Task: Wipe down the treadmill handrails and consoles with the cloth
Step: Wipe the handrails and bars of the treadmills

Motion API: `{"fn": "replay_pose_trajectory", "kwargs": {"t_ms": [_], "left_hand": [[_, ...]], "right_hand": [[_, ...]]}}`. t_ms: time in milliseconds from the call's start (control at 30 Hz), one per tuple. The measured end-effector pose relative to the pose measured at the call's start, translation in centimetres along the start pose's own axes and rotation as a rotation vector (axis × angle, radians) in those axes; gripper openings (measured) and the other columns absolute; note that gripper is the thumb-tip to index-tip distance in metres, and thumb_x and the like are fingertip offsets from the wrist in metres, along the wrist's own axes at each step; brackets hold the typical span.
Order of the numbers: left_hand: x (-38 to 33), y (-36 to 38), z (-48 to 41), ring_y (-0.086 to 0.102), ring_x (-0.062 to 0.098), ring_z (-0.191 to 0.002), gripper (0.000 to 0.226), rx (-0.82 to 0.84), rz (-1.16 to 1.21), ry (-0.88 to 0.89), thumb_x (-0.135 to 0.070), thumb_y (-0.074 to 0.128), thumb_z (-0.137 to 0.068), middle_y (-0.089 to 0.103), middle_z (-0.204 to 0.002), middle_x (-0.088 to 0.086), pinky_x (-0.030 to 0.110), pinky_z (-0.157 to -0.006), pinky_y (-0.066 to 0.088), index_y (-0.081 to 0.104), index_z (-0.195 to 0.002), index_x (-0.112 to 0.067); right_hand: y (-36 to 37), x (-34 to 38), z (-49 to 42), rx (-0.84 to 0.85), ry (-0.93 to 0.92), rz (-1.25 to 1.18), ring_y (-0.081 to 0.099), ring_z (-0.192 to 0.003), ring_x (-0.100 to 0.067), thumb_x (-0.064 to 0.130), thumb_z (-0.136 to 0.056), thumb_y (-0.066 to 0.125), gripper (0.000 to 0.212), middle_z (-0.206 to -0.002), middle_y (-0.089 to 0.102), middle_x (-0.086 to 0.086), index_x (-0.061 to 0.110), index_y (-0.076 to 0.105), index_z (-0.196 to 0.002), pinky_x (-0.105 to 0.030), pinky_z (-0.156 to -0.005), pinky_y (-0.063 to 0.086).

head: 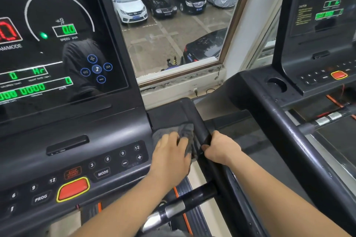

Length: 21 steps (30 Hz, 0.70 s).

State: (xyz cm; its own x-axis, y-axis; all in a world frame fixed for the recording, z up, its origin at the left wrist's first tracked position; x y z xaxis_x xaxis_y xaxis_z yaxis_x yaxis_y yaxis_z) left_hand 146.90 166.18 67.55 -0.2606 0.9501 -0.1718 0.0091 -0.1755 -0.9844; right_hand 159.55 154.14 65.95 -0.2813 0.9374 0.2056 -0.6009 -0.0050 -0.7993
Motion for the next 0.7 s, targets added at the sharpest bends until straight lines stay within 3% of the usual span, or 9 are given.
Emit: {"fn": "replay_pose_trajectory", "kwargs": {"t_ms": [100, 167, 300, 467, 567, 700], "left_hand": [[-1.7, 1.8, 3.1, 0.042, 0.037, -0.119, 0.053, 0.058, -0.156, 0.101, -0.043, 0.051, -0.095, 0.045, -0.135, 0.018, 0.047, -0.109, 0.037, 0.045, -0.137, -0.011], [-1.5, 1.9, 3.2, 0.041, 0.039, -0.124, 0.054, 0.058, -0.133, 0.055, -0.044, 0.052, -0.093, 0.042, -0.14, 0.02, 0.048, -0.113, 0.033, 0.045, -0.137, -0.013], [-0.7, 0.5, 0.1, 0.05, 0.036, -0.118, 0.047, 0.049, -0.089, -0.031, -0.048, 0.045, -0.091, 0.054, -0.13, 0.015, 0.046, -0.109, 0.039, 0.056, -0.125, -0.017], [-0.2, -0.4, -4.5, 0.061, 0.036, -0.106, 0.043, 0.169, -0.098, -0.074, -0.049, 0.039, -0.099, 0.053, -0.124, 0.011, 0.044, -0.09, 0.042, 0.048, -0.124, -0.015], [-0.7, -0.7, -5.2, 0.062, 0.036, -0.107, 0.042, 0.197, -0.136, -0.069, -0.047, 0.036, -0.101, 0.054, -0.124, 0.01, 0.044, -0.088, 0.041, 0.046, -0.126, -0.014], [0.5, -0.8, -4.2, 0.061, 0.037, -0.111, 0.037, 0.205, 0.014, -0.07, -0.047, 0.037, -0.103, 0.06, -0.123, 0.007, 0.043, -0.089, 0.042, 0.05, -0.123, -0.019]], "right_hand": [[0.0, 0.0, -0.2, -0.005, -0.009, 0.0, 0.061, -0.104, -0.026, 0.049, -0.09, 0.063, 0.045, -0.109, 0.061, 0.0, 0.019, 0.049, -0.12, -0.042, -0.091, 0.055], [0.1, 0.0, -0.2, -0.017, -0.012, -0.007, 0.062, -0.105, -0.027, 0.05, -0.089, 0.063, 0.045, -0.108, 0.061, 0.0, 0.02, 0.049, -0.12, -0.043, -0.092, 0.055], [0.3, -0.2, -0.2, -0.025, -0.023, 0.008, 0.063, -0.107, -0.026, 0.049, -0.093, 0.061, 0.042, -0.111, 0.063, 0.0, 0.019, 0.048, -0.118, -0.043, -0.092, 0.054], [0.1, -0.1, -0.3, -0.021, -0.028, -0.001, 0.063, -0.105, -0.027, 0.047, -0.09, 0.063, 0.042, -0.11, 0.064, -0.001, 0.018, 0.049, -0.117, -0.043, -0.091, 0.055], [-0.1, 0.0, -0.5, 0.006, -0.022, -0.032, 0.064, -0.099, -0.026, 0.047, -0.081, 0.065, 0.046, -0.106, 0.064, 0.0, 0.019, 0.05, -0.115, -0.044, -0.09, 0.056], [-0.4, 0.1, -0.9, 0.033, -0.018, -0.088, 0.062, -0.094, -0.024, 0.046, -0.078, 0.07, 0.051, -0.101, 0.062, 0.001, 0.019, 0.052, -0.116, -0.036, -0.081, 0.053]]}}
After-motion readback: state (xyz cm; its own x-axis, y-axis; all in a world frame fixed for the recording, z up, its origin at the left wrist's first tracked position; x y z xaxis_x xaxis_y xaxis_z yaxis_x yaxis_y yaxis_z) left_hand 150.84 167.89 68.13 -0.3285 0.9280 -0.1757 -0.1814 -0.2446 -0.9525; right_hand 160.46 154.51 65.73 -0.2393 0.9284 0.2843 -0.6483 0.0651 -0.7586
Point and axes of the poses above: each hand's wrist, its own z-axis away from the middle knuckle, its own y-axis out of the palm, x = y × z, the point moved 7 cm from there along -z, towards the middle knuckle
